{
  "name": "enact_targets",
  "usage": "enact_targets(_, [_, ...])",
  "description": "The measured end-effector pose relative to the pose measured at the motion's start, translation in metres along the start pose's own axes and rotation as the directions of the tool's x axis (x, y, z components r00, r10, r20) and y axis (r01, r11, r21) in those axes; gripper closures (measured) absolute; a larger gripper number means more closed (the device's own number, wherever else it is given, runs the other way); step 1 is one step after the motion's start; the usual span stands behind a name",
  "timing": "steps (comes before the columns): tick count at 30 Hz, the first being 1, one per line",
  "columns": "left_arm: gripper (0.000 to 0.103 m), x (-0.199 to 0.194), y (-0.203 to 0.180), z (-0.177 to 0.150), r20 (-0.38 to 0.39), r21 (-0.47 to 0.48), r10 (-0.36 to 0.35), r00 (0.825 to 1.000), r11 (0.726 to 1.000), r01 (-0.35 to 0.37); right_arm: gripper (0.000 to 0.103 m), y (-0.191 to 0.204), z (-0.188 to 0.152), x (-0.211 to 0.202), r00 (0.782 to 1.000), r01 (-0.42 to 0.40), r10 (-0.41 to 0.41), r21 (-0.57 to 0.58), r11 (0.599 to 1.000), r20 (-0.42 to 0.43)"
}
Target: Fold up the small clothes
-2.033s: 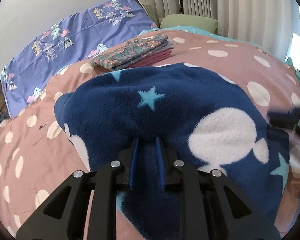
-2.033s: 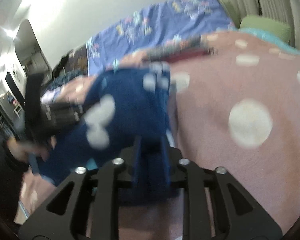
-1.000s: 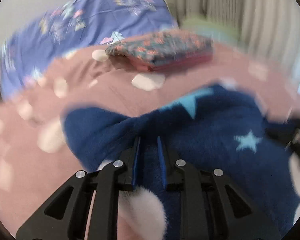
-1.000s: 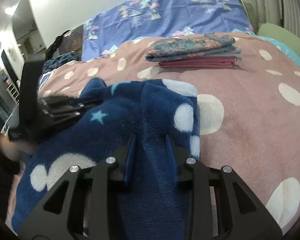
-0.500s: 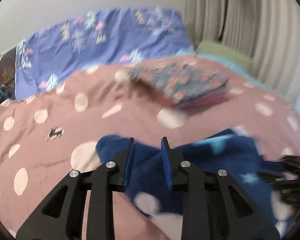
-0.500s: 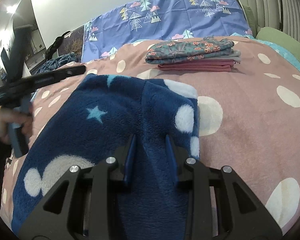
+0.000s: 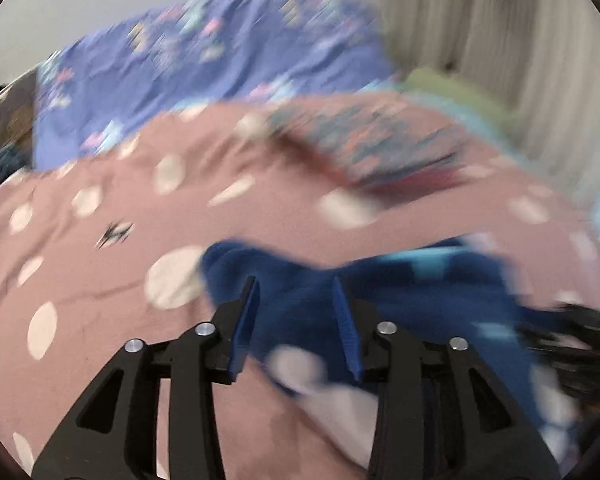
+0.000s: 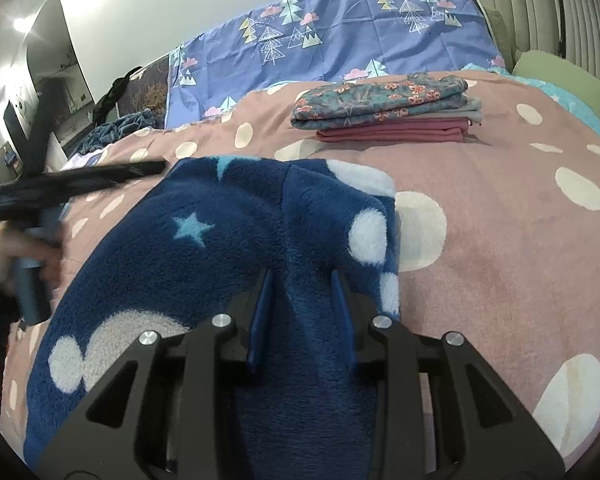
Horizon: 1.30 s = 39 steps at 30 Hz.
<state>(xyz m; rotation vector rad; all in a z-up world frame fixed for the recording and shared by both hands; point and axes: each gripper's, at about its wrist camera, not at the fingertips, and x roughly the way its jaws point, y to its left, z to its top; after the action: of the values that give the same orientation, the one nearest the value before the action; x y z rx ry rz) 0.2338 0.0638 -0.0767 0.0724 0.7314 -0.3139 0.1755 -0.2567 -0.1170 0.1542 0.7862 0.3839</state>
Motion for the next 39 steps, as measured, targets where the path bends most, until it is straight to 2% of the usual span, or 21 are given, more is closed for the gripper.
enact_targets(2, [0.051,-0.029,-0.018,-0.009,0.024,0.064,-0.069,0.997,0.996,0.067,0.072,-0.001,0.0,0.0,1.0,-0.012,0.012,0.009,1.0,0.0])
enact_targets(4, [0.042,-0.044,-0.044,-0.032,-0.018,0.166,-0.116,0.993,0.979,0.117,0.072,-0.002,0.0,0.0,1.0,-0.01,0.01,0.008,1.0,0.002])
enact_targets(5, [0.042,-0.038,-0.058,-0.052,-0.077,0.221,-0.104,0.992,0.968,0.119,0.072,-0.002,0.0,0.0,1.0,-0.009,0.009,0.008,1.0,0.002])
enact_targets(6, [0.041,-0.028,-0.065,-0.069,-0.11,0.251,-0.049,0.993,0.965,0.076,0.072,-0.002,0.0,0.0,1.0,-0.006,0.006,0.005,1.0,0.003])
enact_targets(7, [0.041,-0.023,-0.067,-0.08,-0.098,0.247,-0.031,0.995,0.968,0.054,0.072,-0.001,0.0,0.0,1.0,-0.007,0.007,0.0,1.0,0.002])
enact_targets(9, [0.042,-0.02,-0.061,-0.093,-0.071,0.171,-0.048,0.996,0.983,0.059,0.072,0.002,0.0,0.0,1.0,0.007,-0.007,-0.018,1.0,0.002])
enact_targets(14, [0.043,-0.031,-0.065,-0.091,-0.086,0.162,-0.006,0.996,0.987,0.019,0.072,0.007,-0.001,0.0,1.0,0.025,-0.025,-0.046,0.999,0.006])
enact_targets(15, [0.048,-0.039,-0.066,-0.086,-0.093,0.142,-0.011,0.996,0.99,0.025,0.072,0.007,-0.001,0.0,1.0,0.024,-0.024,-0.043,0.999,0.007])
enact_targets(16, [0.053,-0.051,-0.068,-0.082,-0.082,0.123,-0.033,0.996,0.992,0.043,0.072,0.007,-0.001,-0.001,1.0,0.021,-0.021,-0.037,0.999,0.009])
enact_targets(17, [0.053,-0.06,-0.073,-0.08,-0.064,0.118,-0.06,0.996,0.991,0.068,0.072,0.005,-0.001,-0.001,1.0,0.017,-0.017,-0.029,0.999,0.009])
enact_targets(19, [0.053,-0.087,-0.09,-0.084,-0.013,0.167,-0.172,0.985,0.971,0.172,0.072,0.001,-0.001,0.0,1.0,-0.003,0.003,-0.006,1.0,0.008])
enact_targets(20, [0.053,-0.088,-0.098,-0.09,-0.033,0.21,-0.183,0.983,0.96,0.186,0.072,0.0,-0.001,0.0,1.0,-0.007,0.007,-0.002,1.0,0.008])
enact_targets(21, [0.052,-0.076,-0.106,-0.103,-0.099,0.255,-0.153,0.983,0.951,0.173,0.072,0.001,-0.001,0.0,1.0,-0.005,0.005,-0.003,1.0,0.008])
enact_targets(22, [0.051,-0.059,-0.109,-0.123,-0.122,0.299,-0.113,0.986,0.943,0.145,0.072,0.003,-0.002,0.0,1.0,-0.007,0.007,-0.011,1.0,0.008])
enact_targets(23, [0.05,-0.054,-0.106,-0.135,-0.088,0.297,-0.127,0.988,0.943,0.148,0.072,0.005,-0.002,0.0,1.0,0.0,0.001,-0.032,0.999,0.011])
enact_targets(25, [0.051,-0.054,-0.096,-0.132,-0.098,0.221,-0.168,0.981,0.957,0.187,0.072,0.01,-0.003,-0.002,0.999,0.03,-0.029,-0.059,0.998,0.022])
enact_targets(29, [0.051,-0.059,-0.108,-0.129,-0.122,0.279,-0.105,0.987,0.951,0.135,0.071,0.016,-0.003,-0.01,0.997,0.075,-0.073,-0.079,0.994,0.027])
enact_targets(32, [0.051,-0.061,-0.108,-0.133,-0.112,0.276,-0.085,0.99,0.955,0.113,0.068,0.015,-0.01,-0.035,0.996,0.078,-0.077,-0.021,0.997,0.047])
enact_targets(37, [0.051,-0.062,-0.106,-0.131,-0.113,0.257,-0.084,0.99,0.96,0.111,0.064,0.02,-0.041,-0.091,0.995,-0.018,0.018,-0.004,1.0,0.097])
enact_targets(38, [0.051,-0.062,-0.106,-0.131,-0.111,0.252,-0.084,0.99,0.962,0.11,0.061,0.021,-0.048,-0.1,0.994,-0.035,0.035,-0.011,0.999,0.101])
enact_targets(39, [0.051,-0.062,-0.106,-0.132,-0.106,0.251,-0.081,0.991,0.962,0.106,0.052,0.022,-0.057,-0.107,0.995,-0.042,0.043,-0.012,0.999,0.093])
